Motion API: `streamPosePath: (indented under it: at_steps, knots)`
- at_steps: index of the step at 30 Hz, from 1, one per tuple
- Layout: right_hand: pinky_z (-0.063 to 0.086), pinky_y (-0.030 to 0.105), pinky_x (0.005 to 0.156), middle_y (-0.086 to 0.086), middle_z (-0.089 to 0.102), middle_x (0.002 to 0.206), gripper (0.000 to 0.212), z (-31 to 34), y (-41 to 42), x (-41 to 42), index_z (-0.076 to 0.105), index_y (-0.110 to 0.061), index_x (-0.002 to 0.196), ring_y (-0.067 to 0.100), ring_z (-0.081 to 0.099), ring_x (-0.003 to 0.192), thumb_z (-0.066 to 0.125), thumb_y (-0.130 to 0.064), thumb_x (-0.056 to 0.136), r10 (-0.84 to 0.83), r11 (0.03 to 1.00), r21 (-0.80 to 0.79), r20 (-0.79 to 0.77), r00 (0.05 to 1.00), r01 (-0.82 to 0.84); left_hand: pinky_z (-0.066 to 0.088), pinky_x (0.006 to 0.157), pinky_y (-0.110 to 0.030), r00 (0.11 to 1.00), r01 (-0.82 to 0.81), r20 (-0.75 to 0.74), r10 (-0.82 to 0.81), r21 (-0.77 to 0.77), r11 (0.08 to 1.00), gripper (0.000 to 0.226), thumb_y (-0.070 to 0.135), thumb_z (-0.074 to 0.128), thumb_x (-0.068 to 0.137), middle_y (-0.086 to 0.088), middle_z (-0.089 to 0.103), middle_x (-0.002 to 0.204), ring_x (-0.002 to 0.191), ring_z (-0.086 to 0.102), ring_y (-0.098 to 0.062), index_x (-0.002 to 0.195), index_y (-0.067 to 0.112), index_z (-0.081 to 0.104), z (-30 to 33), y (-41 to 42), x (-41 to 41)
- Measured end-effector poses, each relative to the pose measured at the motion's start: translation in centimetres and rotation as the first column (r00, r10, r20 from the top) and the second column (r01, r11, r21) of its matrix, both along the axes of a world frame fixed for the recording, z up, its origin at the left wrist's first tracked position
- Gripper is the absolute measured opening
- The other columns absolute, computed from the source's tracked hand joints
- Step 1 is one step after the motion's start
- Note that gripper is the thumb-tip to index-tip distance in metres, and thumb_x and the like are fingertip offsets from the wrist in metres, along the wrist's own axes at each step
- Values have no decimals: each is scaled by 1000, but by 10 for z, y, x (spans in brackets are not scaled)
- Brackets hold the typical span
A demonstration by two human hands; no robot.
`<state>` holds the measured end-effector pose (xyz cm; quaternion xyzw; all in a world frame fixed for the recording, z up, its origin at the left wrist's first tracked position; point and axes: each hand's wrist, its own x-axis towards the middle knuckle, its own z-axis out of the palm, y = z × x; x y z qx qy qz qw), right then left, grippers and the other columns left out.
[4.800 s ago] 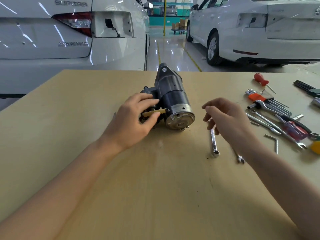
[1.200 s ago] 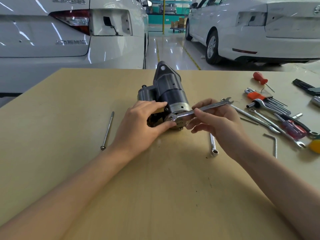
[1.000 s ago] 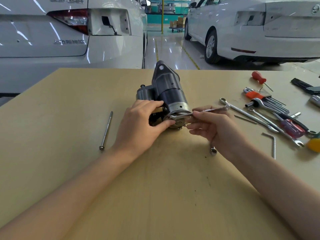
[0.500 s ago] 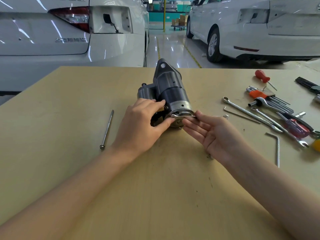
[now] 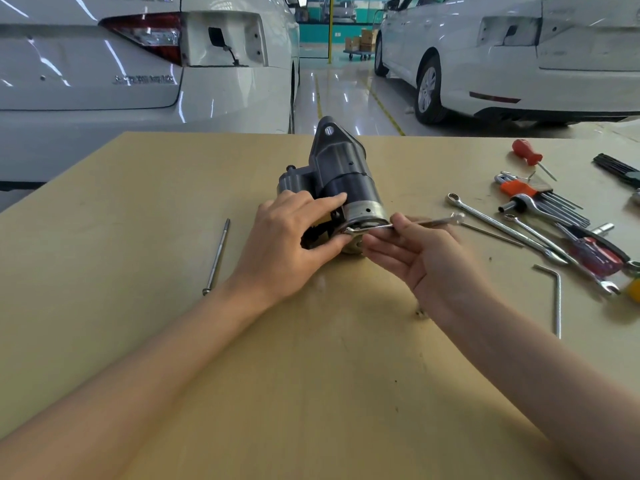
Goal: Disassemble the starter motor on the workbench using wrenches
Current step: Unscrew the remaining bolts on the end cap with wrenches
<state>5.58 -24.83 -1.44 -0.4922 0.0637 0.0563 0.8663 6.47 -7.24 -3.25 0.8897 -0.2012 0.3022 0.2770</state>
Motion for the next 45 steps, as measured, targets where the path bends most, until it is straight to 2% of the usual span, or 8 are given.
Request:
streamPosePath:
  at_steps: [12,24,29,34,38,40,42,45]
  knots:
    - [59,36,52,22,68,68,9,2,6,-3,51,6,102,28,71,60,46,4,94,33,983,183,-213,977,6,47,86,-49,997,70,-10,-71,-71,995,48,32,75,78,-5,63,91,90,54,-25,119,11,66,-2,1,6]
    - [57,28,55,10,71,65,10,12,7,-1,49,-6,88,27,72,62,55,-8,96,-13,921,-363,331,944,140,45,89,-45,994,103,-31,-107,-105,989,46,36,70,80,-6,61,90,90,52,-25,117,8,66,-1,1,8]
    - [60,39,59,5,72,66,11,29,9,4,50,-15,87,20,71,59,59,-11,93,197,720,-669,451,871,184,43,92,-46,993,100,-57,-106,-101,990,44,34,71,80,-3,60,92,92,51,-22,117,11,65,-1,1,8]
    - [50,38,59,2,64,64,12,47,28,6,52,-7,88,20,61,57,59,-16,92,501,273,-828,557,663,489,38,90,-38,996,82,-30,-82,-12,997,49,39,81,69,2,52,87,84,43,-13,104,10,65,-6,7,12]
    - [40,33,49,-4,43,64,14,44,53,-1,44,-16,86,17,44,53,52,-8,93,708,0,-829,394,586,559,41,83,-38,986,160,-55,-158,29,987,28,44,61,69,17,47,81,84,48,-13,80,18,60,-4,18,14]
    - [24,23,44,-11,31,64,21,38,60,-4,35,-17,85,7,33,50,49,-5,94,747,-58,-790,371,552,611,38,84,-32,992,116,-55,-111,91,989,20,43,47,70,24,43,80,86,47,-13,80,26,47,-5,20,13]
    - [20,26,47,-11,35,70,15,31,60,-7,40,-17,88,7,36,54,49,-6,95,771,-72,-778,353,529,625,36,82,-28,995,94,35,-98,100,991,19,35,47,73,13,58,88,94,47,-11,83,22,58,-9,22,14]
    - [34,21,63,2,58,91,6,17,55,-11,54,-11,98,19,58,80,49,-9,95,826,-91,-712,336,452,696,28,99,-27,990,140,-3,-140,90,986,50,25,61,82,4,59,116,110,46,-7,131,17,60,-10,27,16]
